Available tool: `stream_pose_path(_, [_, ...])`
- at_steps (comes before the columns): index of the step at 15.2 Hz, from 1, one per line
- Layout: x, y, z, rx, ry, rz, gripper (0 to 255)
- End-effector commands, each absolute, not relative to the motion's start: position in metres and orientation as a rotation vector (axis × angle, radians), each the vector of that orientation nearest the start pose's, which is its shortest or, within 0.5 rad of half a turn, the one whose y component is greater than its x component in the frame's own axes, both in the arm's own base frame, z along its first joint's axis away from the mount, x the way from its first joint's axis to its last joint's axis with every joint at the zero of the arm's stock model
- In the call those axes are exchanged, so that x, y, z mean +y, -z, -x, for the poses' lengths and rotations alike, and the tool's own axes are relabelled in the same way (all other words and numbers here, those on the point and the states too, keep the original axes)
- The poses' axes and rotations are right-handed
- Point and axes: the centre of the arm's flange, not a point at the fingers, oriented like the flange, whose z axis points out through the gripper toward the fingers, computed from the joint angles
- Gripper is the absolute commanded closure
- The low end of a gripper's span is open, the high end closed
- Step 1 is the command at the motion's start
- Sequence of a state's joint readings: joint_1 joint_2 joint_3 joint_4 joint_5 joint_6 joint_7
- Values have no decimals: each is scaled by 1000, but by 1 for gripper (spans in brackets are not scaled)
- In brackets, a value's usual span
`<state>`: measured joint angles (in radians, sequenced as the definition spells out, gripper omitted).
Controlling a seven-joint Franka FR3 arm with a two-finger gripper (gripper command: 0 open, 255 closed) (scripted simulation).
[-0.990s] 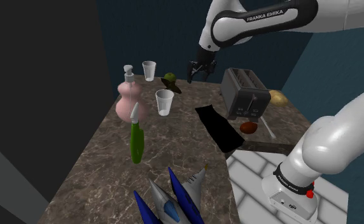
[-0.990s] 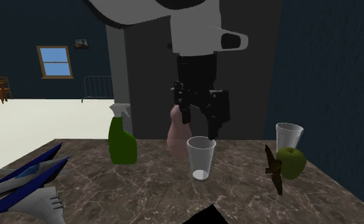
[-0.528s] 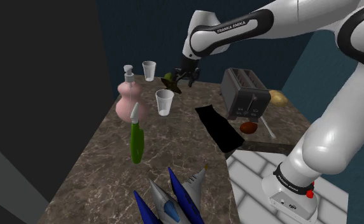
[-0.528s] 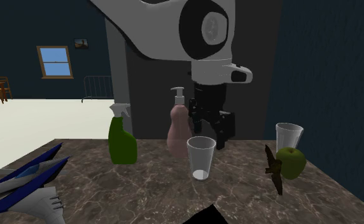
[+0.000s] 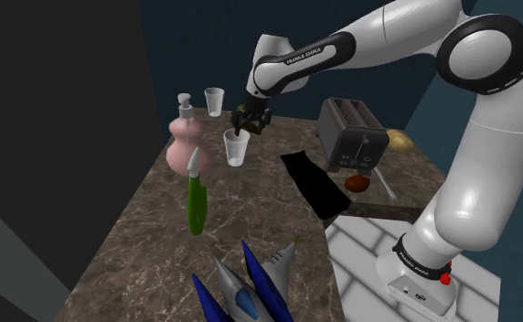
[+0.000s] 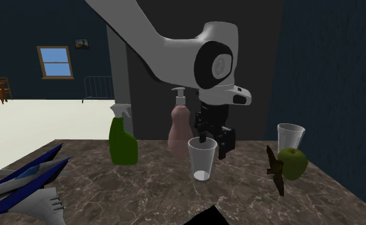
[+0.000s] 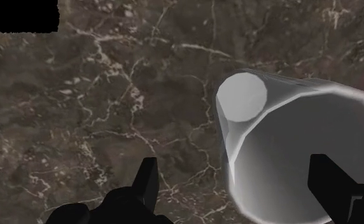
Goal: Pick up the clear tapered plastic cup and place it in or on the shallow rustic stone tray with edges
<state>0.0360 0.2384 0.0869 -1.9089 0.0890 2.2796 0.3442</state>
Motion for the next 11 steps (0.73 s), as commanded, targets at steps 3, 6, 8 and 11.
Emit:
stream_pose_path(3, [78,-366,-621,419,164,2988,0])
stream_pose_path(6, [78,-363,-622,419,164,2988,0])
stream_pose_path(8, [78,-363,-622,419,164,2988,0])
stream_pose_path(11, [78,-363,-622,419,164,2988,0])
